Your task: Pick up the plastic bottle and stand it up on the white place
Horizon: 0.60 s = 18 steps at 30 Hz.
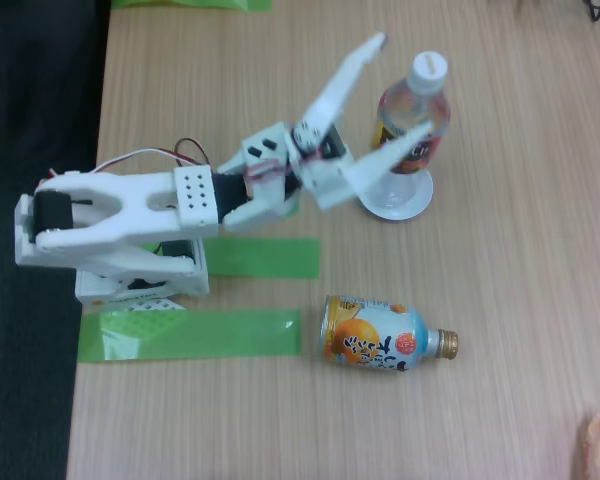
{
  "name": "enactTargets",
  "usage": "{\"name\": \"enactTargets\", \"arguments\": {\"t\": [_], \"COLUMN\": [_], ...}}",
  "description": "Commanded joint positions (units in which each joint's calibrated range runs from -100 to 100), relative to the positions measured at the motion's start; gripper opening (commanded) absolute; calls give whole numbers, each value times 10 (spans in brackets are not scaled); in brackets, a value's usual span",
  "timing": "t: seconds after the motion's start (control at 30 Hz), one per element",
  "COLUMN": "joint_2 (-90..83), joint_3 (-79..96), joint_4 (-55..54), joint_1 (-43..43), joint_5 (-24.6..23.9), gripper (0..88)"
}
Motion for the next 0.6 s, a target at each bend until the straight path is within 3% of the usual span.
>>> {"name": "enactTargets", "arguments": {"t": [0.0, 0.27, 0.57], "joint_2": [-11, -18, -18], "joint_3": [-28, -39, -30], "joint_4": [-1, -19, -289], "joint_1": [63, 157, 186], "joint_5": [-135, -221, -267], "gripper": [346, 347, 346]}}
